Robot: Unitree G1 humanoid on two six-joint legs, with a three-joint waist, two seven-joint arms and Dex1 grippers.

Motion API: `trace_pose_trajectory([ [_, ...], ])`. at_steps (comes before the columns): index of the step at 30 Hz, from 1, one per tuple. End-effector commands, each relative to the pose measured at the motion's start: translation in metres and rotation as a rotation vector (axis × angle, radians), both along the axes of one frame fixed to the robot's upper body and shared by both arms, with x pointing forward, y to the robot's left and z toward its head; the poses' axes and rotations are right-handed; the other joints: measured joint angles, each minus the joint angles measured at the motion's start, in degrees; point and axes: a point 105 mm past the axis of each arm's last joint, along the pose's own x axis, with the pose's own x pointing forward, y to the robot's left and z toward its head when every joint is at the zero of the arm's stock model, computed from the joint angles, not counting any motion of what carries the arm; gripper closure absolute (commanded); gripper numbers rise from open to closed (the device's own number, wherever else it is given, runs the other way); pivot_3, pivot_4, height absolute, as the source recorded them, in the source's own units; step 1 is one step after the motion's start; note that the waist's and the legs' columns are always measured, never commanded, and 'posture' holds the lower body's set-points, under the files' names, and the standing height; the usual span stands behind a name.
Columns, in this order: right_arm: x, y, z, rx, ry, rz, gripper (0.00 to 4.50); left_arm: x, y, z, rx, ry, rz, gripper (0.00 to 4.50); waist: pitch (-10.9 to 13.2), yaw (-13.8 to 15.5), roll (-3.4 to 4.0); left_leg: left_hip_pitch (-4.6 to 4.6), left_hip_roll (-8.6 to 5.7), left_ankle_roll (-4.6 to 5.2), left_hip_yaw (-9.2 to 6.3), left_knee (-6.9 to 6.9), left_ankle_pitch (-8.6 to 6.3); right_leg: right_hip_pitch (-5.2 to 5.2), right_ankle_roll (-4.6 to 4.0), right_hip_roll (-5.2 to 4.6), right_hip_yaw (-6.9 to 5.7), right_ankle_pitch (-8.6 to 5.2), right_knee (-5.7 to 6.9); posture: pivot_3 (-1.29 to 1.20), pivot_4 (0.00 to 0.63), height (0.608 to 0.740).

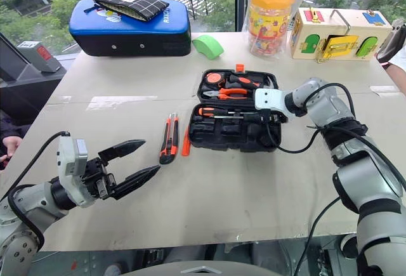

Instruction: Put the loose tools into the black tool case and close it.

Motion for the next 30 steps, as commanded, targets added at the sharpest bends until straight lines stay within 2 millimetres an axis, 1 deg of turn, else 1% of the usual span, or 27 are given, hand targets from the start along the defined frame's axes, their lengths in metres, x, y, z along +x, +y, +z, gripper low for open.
trace_pose_trajectory([
  [1,-0.011,-0.007,0.0,0.0,0.046,0.041,1.09,-0.002,-0.005,0.008,0.016,-0.049,-0.021,0.0,0.0,0.0,-0.03,0.0,-0.01,0.0,0.01,-0.04,0.0,0.0,0.0,-0.01,0.0,0.0,-0.02,0.0,0.15,0.74],
  [4,-0.022,-0.002,0.019,0.1,0.085,0.074,1.09,0.001,-0.007,0.009,0.014,-0.049,-0.025,0.0,0.1,-0.1,0.08,0.0,0.0,0.0,0.03,-0.03,0.0,0.0,0.0,-0.01,0.01,0.0,-0.02,0.0,0.15,0.74],
  [5,-0.024,0.003,0.027,0.171,0.096,0.067,1.09,0.003,-0.007,0.009,0.015,-0.05,-0.026,0.0,0.1,-0.2,0.1,0.0,0.0,0.0,0.03,-0.03,0.0,0.0,0.0,-0.01,0.01,0.0,-0.02,0.0,0.15,0.74],
  [6,-0.026,0.009,0.035,0.259,0.121,0.046,1.63,0.004,-0.007,0.009,0.015,-0.051,-0.027,0.0,0.1,-0.2,0.1,0.0,0.0,0.01,0.02,-0.04,0.0,-0.01,0.0,-0.01,0.01,0.0,-0.01,0.0,0.15,0.74],
  [7,-0.029,0.013,0.041,0.337,0.16,0.029,1.86,0.006,-0.007,0.009,0.015,-0.051,-0.028,0.0,0.1,-0.3,0.12,-0.01,0.02,0.01,-0.01,-0.04,0.0,-0.01,0.0,0.0,0.02,0.0,0.0,0.0,0.15,0.74],
  [8,-0.034,0.017,0.045,0.398,0.187,0.021,2.31,0.006,-0.007,0.009,0.015,-0.051,-0.03,0.0,0.1,-0.4,0.13,0.0,0.02,0.01,-0.01,-0.05,0.0,-0.02,0.0,0.0,0.04,0.0,0.01,0.0,0.15,0.74],
  [9,-0.036,0.021,0.046,0.45,0.172,0.015,2.86,0.007,-0.007,0.008,0.017,-0.051,-0.037,0.0,0.1,-0.4,0.13,0.0,0.02,0.01,-0.01,-0.05,0.0,-0.02,0.0,0.0,0.06,0.0,0.03,0.0,0.15,0.74],
  [12,-0.042,0.029,0.044,0.558,0.15,-0.048,3.99,0.006,-0.008,0.008,0.02,-0.051,-0.045,0.0,0.1,-0.2,0.08,-0.01,0.02,0.04,-0.06,-0.07,-0.02,-0.04,0.0,-0.01,0.09,0.0,0.02,0.0,0.15,0.74],
  [13,-0.043,0.031,0.041,0.585,0.13,-0.08,4.47,0.007,-0.008,0.008,0.02,-0.051,-0.046,0.0,0.1,-0.2,0.1,-0.02,0.02,0.05,-0.08,-0.07,-0.03,-0.03,0.0,-0.01,0.09,0.0,0.02,0.0,0.15,0.74],
  [15,-0.046,0.033,0.036,0.643,0.1,-0.139,4.47,0.007,-0.008,0.008,0.022,-0.051,-0.049,0.0,0.1,0.0,0.1,-0.04,0.02,0.04,-0.08,-0.07,-0.03,-0.05,0.0,-0.02,0.1,0.0,0.03,0.0,0.15,0.74],
  [17,-0.039,0.03,0.025,0.676,0.028,-0.258,4.47,0.007,-0.007,0.008,0.023,-0.049,-0.051,0.0,0.1,0.2,0.11,-0.05,0.0,0.04,-0.09,-0.07,-0.03,-0.05,0.0,-0.03,0.1,0.0,0.03,0.0,0.15,0.74],
  [19,-0.029,0.026,-0.001,0.638,-0.015,-0.39,4.47,0.007,-0.007,0.008,0.026,-0.039,-0.052,0.0,0.1,0.1,0.09,-0.03,0.0,0.04,-0.07,-0.07,-0.03,-0.05,0.0,-0.02,0.1,0.01,0.04,0.0,0.15,0.74],
  [20,-0.028,0.026,-0.015,0.612,0.001,-0.429,4.47,0.007,-0.006,0.007,0.028,-0.033,-0.053,0.0,0.1,0.1,0.09,-0.02,-0.01,0.03,-0.05,-0.06,-0.03,-0.06,-0.01,-0.02,0.09,0.01,0.08,0.0,0.15,0.74],
  [21,-0.03,0.028,-0.032,0.565,0.036,-0.44,4.47,0.006,-0.007,0.006,0.027,-0.028,-0.056,0.0,0.1,0.0,0.09,0.0,-0.01,0.01,-0.04,-0.07,-0.01,-0.06,-0.01,-0.02,0.08,0.01,0.09,0.0,0.15,0.74],
  [22,-0.036,0.03,-0.049,0.489,0.061,-0.413,4.47,0.006,-0.008,0.006,0.025,-0.026,-0.056,0.0,0.0,-0.1,0.09,0.03,-0.02,-0.01,0.0,-0.07,0.0,-0.06,-0.01,-0.01,0.07,0.01,0.11,0.0,0.15,0.74],
  [24,-0.048,0.031,-0.075,0.373,0.123,-0.364,4.47,0.005,-0.008,0.005,0.025,-0.023,-0.055,0.0,-0.2,-0.3,0.13,0.1,-0.02,-0.03,0.07,-0.07,0.02,-0.04,-0.01,0.0,0.09,0.01,0.11,0.0,0.15,0.74],
  [25,-0.051,0.03,-0.082,0.342,0.145,-0.355,4.47,0.005,-0.008,0.005,0.027,-0.023,-0.055,0.0,-0.3,-0.3,0.16,0.11,-0.01,-0.03,0.07,-0.08,0.02,-0.04,-0.01,0.01,0.07,0.01,0.11,0.0,0.15,0.74],
  [27,-0.056,0.024,-0.093,0.258,0.152,-0.314,4.47,0.006,-0.008,0.004,0.028,-0.021,-0.053,0.0,-0.6,-0.4,-0.13,0.16,0.05,-0.03,0.06,-0.1,0.02,-0.03,-0.01,0.06,0.06,0.0,0.12,0.0,0.15,0.74],
  [28,-0.055,0.021,-0.095,0.231,0.138,-0.303,4.47,0.006,-0.008,0.004,0.029,-0.022,-0.052,0.0,-0.6,-0.3,-0.18,0.16,0.06,0.0,0.03,-0.09,0.0,0.0,-0.02,0.08,0.04,0.0,0.12,0.0,0.15,0.74],
  [30,-0.051,0.019,-0.09,0.239,0.112,-0.3,4.47,0.007,-0.008,0.003,0.028,-0.022,-0.04,0.0,-0.7,-0.2,-0.24,0.19,0.04,0.05,0.04,-0.06,-0.03,0.06,-0.02,0.06,0.04,0.0,0.12,0.0,0.15,0.74],
])
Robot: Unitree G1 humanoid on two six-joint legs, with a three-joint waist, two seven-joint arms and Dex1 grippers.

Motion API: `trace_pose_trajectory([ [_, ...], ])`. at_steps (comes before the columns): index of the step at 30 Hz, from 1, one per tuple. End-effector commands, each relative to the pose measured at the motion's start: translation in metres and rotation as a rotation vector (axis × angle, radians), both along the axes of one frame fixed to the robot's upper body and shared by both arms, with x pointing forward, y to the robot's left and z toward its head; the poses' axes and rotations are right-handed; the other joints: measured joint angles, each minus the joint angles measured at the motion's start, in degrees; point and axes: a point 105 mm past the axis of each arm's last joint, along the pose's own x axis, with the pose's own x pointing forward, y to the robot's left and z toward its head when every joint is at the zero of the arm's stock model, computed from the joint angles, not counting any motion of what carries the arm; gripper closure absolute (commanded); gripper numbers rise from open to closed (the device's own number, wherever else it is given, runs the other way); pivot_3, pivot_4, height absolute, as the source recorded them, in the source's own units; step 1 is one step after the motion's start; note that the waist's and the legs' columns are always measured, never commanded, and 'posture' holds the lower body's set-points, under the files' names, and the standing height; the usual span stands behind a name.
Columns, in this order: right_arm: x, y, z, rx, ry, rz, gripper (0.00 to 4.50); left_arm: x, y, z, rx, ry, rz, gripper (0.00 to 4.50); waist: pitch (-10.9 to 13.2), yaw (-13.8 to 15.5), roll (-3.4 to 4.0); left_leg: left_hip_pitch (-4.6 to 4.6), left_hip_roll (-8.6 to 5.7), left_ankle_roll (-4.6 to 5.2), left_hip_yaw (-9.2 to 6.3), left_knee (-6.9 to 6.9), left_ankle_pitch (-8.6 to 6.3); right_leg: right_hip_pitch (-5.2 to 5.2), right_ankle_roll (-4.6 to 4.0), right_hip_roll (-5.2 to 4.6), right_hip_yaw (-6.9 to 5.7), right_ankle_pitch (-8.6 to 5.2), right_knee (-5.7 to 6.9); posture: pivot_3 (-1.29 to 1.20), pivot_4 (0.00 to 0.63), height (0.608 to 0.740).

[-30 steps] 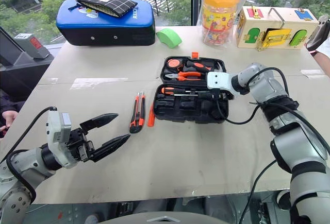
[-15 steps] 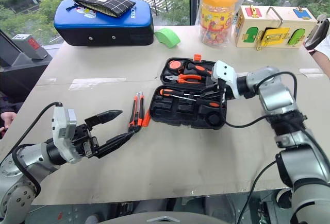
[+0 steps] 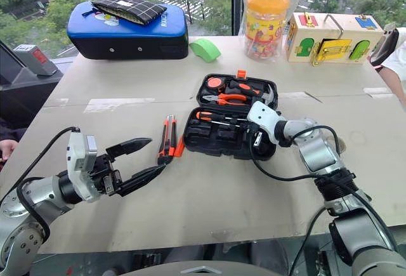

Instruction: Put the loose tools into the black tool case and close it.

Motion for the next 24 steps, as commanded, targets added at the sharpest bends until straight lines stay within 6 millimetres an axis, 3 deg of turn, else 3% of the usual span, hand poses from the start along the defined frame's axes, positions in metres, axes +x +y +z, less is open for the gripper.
trace_pose_trajectory([
  [1,-0.011,-0.011,-0.041,-0.08,0.117,0.004,4.47,0.002,0.0,0.003,0.006,-0.027,0.02,0.0,0.0,0.2,-0.05,0.01,-0.02,0.13,0.0,0.03,-0.08,0.02,0.0,-0.02,0.0,0.0,0.0,0.0,0.15,0.74],
  [3,-0.004,-0.01,-0.02,0.0,0.052,-0.012,4.47,0.003,0.002,0.0,-0.002,-0.019,0.055,0.0,0.0,0.1,-0.05,0.0,-0.02,0.14,0.0,0.07,-0.08,0.03,-0.01,-0.02,0.01,0.0,0.0,0.0,0.15,0.74],
  [5,-0.019,0.008,0.042,0.385,-0.023,0.093,4.47,0.015,0.009,-0.003,0.002,-0.026,0.223,0.0,0.0,0.3,-0.04,-0.03,-0.02,0.14,-0.05,0.05,-0.08,0.02,0.01,-0.02,0.01,0.01,-0.02,0.0,0.15,0.74],
  [7,-0.033,0.008,0.069,0.508,-0.061,0.159,4.47,0.021,0.013,-0.006,0.018,-0.036,0.315,0.0,0.2,0.5,0.03,-0.15,-0.01,0.13,-0.2,0.06,-0.07,-0.01,0.03,-0.03,0.02,0.02,-0.06,0.0,0.15,0.74],
  [8,-0.05,0.007,0.069,0.479,-0.037,0.23,4.47,0.025,0.016,-0.012,0.007,0.012,0.38,0.0,0.4,0.5,0.34,-0.26,-0.01,0.13,-0.22,0.05,-0.07,-0.09,0.03,-0.02,0.02,0.02,-0.06,0.0,0.15,0.74],
  [9,-0.063,0.007,0.069,0.459,-0.014,0.283,3.97,0.028,0.018,-0.017,0.001,0.051,0.427,0.0,0.6,0.7,0.55,-0.29,-0.03,0.12,-0.21,0.03,-0.07,-0.12,0.04,-0.04,0.05,0.03,-0.06,0.0,0.15,0.74],
  [10,-0.074,0.007,0.07,0.442,-0.016,0.32,3.75,0.031,0.021,-0.022,0.008,0.088,0.499,0.0,0.6,0.9,0.57,-0.27,-0.06,0.14,-0.2,0.01,-0.08,-0.12,0.05,-0.07,0.04,0.03,-0.07,0.0,0.15,0.74],
  [13,-0.102,0.007,0.083,0.458,-0.033,0.367,2.32,0.04,0.015,-0.03,0.039,0.151,0.593,0.0,0.4,1.4,0.32,-0.22,-0.02,0.17,-0.31,-0.03,-0.1,-0.09,0.06,-0.02,-0.05,0.02,-0.08,0.0,0.15,0.74],
  [18,-0.122,0.002,0.087,0.444,-0.005,0.344,0.04,0.062,0.012,-0.033,0.087,0.171,0.688,0.0,0.4,1.6,0.19,-0.23,-0.1,0.14,-0.3,0.16,-0.08,-0.02,0.05,-0.05,-0.06,0.03,0.0,0.0,0.15,0.74],
  [21,-0.128,0.003,0.085,0.444,-0.001,0.317,0.04,0.07,0.013,-0.034,0.117,0.167,0.71,0.0,0.4,1.5,0.14,-0.21,-0.1,0.14,-0.27,0.23,-0.08,-0.01,0.05,0.0,-0.11,0.03,0.01,0.0,0.15,0.74],
  [24,-0.137,-0.003,0.085,0.448,-0.016,0.27,0.04,0.081,-0.001,-0.031,0.071,0.162,0.65,0.0,0.4,1.9,0.12,-0.26,-0.09,0.1,-0.35,0.2,-0.06,-0.03,0.05,-0.02,-0.13,0.02,0.0,0.0,0.15,0.74],
])
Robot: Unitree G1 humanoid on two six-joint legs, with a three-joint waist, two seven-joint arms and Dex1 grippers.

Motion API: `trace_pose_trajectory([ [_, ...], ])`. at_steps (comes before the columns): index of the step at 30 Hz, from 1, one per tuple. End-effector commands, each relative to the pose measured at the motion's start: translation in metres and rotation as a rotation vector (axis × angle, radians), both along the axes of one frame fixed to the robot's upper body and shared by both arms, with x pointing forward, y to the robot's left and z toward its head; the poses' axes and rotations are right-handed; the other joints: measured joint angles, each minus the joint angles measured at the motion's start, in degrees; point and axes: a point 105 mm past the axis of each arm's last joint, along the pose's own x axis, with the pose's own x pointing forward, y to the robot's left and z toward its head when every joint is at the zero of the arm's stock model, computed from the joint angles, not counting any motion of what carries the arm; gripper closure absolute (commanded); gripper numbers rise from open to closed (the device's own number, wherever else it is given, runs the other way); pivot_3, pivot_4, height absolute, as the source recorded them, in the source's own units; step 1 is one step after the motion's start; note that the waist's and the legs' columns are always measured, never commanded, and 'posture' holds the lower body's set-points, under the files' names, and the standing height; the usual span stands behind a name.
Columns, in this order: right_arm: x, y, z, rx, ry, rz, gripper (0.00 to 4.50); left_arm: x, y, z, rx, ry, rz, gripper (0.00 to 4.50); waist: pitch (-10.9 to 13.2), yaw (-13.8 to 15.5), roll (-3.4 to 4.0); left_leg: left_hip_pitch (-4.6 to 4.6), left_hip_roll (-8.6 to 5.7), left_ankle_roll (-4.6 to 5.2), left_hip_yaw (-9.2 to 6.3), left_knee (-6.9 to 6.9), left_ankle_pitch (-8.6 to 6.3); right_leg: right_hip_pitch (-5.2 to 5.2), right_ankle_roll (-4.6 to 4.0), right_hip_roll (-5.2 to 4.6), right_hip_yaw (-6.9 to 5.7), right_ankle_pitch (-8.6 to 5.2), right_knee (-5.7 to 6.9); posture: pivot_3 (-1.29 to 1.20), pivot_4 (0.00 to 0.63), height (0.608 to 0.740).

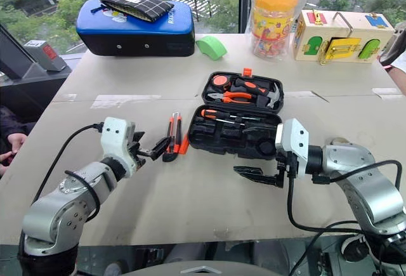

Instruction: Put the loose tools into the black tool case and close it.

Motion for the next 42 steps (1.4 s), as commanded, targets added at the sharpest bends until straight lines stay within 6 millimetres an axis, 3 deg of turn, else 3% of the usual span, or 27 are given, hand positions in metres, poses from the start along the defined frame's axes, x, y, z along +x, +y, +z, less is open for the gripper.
trace_pose_trajectory([
  [1,-0.011,-0.002,0.012,0.012,-0.058,-0.035,0.04,0.011,-0.012,0.009,-0.021,-0.04,-0.064,0.0,0.0,0.3,-0.04,-0.02,0.0,-0.18,-0.03,-0.01,0.1,0.0,0.0,-0.01,-0.02,0.0,-0.01,0.0,0.15,0.74],
  [9,-0.015,-0.004,0.011,0.002,-0.071,-0.083,0.04,0.03,-0.007,0.002,0.132,-0.028,-0.129,0.0,0.0,-0.1,-0.09,0.01,-0.01,-0.15,0.04,-0.01,0.09,0.01,0.0,-0.01,-0.04,-0.01,-0.01,0.0,0.15,0.74],
  [15,-0.018,-0.005,0.009,0.007,-0.063,-0.109,0.04,0.043,-0.018,-0.003,0.15,-0.037,-0.169,0.0,0.1,0.0,-0.16,-0.04,-0.01,-0.22,0.03,-0.01,0.13,-0.02,0.01,-0.03,-0.08,-0.01,-0.03,0.0,0.15,0.74],
  [34,-0.016,-0.007,0.01,0.004,-0.072,-0.146,0.04,0.044,-0.069,-0.008,0.185,-0.074,-0.402,0.0,0.1,1.5,-0.19,-0.19,-0.06,-0.21,-0.03,0.22,0.13,0.01,0.03,-0.07,-0.29,0.0,-0.03,0.0,0.15,0.74],
  [42,-0.018,-0.009,0.009,-0.007,-0.063,-0.137,0.04,0.048,-0.066,-0.018,0.227,-0.004,-0.345,0.0,0.1,1.2,-0.18,-0.23,-0.05,-0.14,-0.08,0.34,0.1,0.01,0.03,-0.05,-0.36,0.0,0.0,0.0,0.15,0.74],
])
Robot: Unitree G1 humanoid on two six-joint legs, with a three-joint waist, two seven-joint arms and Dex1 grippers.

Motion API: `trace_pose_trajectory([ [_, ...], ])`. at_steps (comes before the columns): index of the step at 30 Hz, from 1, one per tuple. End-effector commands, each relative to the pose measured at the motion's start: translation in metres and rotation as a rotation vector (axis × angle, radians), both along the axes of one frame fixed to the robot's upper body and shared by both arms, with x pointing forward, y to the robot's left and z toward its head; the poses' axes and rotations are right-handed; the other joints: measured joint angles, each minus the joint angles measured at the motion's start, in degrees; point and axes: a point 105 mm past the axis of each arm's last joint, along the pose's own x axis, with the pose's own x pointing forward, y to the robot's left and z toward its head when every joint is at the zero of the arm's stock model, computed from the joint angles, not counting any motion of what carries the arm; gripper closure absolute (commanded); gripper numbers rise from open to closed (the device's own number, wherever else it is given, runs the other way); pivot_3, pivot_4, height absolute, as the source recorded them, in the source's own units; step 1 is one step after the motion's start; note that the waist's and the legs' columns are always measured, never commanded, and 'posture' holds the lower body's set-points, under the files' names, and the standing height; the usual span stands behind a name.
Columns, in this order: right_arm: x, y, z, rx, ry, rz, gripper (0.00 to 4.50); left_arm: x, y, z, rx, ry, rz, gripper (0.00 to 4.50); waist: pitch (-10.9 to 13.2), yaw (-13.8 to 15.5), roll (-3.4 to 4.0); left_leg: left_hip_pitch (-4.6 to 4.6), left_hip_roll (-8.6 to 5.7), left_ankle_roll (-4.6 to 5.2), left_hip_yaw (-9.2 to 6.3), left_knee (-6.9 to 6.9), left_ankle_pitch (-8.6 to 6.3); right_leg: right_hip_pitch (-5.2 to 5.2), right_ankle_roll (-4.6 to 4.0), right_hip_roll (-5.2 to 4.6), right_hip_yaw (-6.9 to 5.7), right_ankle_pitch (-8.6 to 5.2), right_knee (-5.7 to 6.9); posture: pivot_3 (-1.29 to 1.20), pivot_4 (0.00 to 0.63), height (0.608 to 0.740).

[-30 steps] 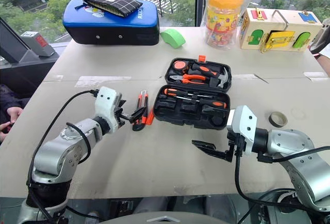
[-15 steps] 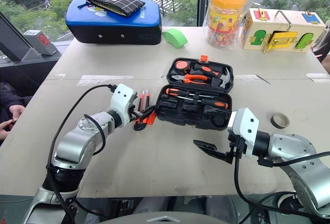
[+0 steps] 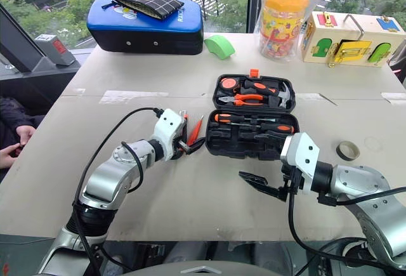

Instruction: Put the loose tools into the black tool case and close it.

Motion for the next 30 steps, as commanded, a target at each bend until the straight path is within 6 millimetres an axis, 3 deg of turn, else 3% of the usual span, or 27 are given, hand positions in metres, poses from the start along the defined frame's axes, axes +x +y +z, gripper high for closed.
trace_pose_trajectory([
  [1,-0.004,0.0,0.013,0.002,-0.057,0.017,0.04,0.005,-0.002,0.002,0.028,-0.004,0.052,0.0,0.0,0.0,0.0,0.0,0.0,0.0,0.0,0.0,0.0,0.0,0.0,0.0,0.0,0.0,0.0,0.0,0.15,0.74],
  [7,-0.004,-0.001,0.015,-0.007,-0.059,0.026,0.04,0.01,-0.021,0.0,0.006,0.004,0.056,0.0,0.0,0.2,0.0,0.0,-0.01,-0.01,-0.03,0.11,0.01,0.06,0.01,0.0,-0.06,0.01,0.03,0.0,0.15,0.74],
  [11,-0.004,-0.002,0.017,-0.015,-0.061,0.031,0.04,0.008,-0.022,-0.002,0.037,0.018,0.061,0.0,0.0,0.2,0.0,-0.03,-0.03,-0.05,-0.05,0.18,0.03,0.07,0.01,0.0,-0.1,0.01,0.03,0.0,0.15,0.74],
  [14,-0.004,-0.002,0.017,-0.018,-0.06,0.033,0.0,0.006,-0.018,-0.004,0.059,0.045,0.075,0.69,0.0,0.0,0.0,-0.03,-0.03,-0.05,-0.06,0.18,0.03,0.07,0.02,0.0,-0.11,0.01,0.03,0.0,0.15,0.74],
  [15,-0.004,-0.002,0.017,-0.019,-0.06,0.033,0.0,0.005,-0.017,-0.004,0.062,0.055,0.08,1.37,0.0,0.0,0.0,-0.03,-0.02,-0.05,-0.06,0.17,0.03,0.07,0.02,0.01,-0.1,0.01,0.03,0.0,0.15,0.74],
  [16,-0.004,-0.001,0.017,-0.019,-0.06,0.033,0.0,0.005,-0.017,-0.004,0.065,0.062,0.083,1.65,0.0,0.0,0.0,-0.02,-0.02,-0.05,-0.06,0.17,0.03,0.07,0.02,0.01,-0.1,0.01,0.03,0.0,0.15,0.74],
  [19,-0.004,0.0,0.017,-0.017,-0.06,0.036,0.0,-0.001,-0.015,-0.005,0.108,0.096,0.06,3.1,0.0,-0.1,0.01,-0.01,-0.01,-0.06,-0.06,0.16,0.04,0.06,0.02,0.03,-0.11,0.0,0.04,0.0,0.15,0.74],
  [30,-0.002,0.003,0.018,-0.013,-0.076,0.043,0.0,0.004,-0.005,0.001,0.11,0.174,0.157,3.1,0.0,-0.2,0.01,0.0,0.01,-0.07,-0.07,0.15,0.04,0.06,0.03,0.05,-0.11,0.0,0.05,0.0,0.15,0.74],
])
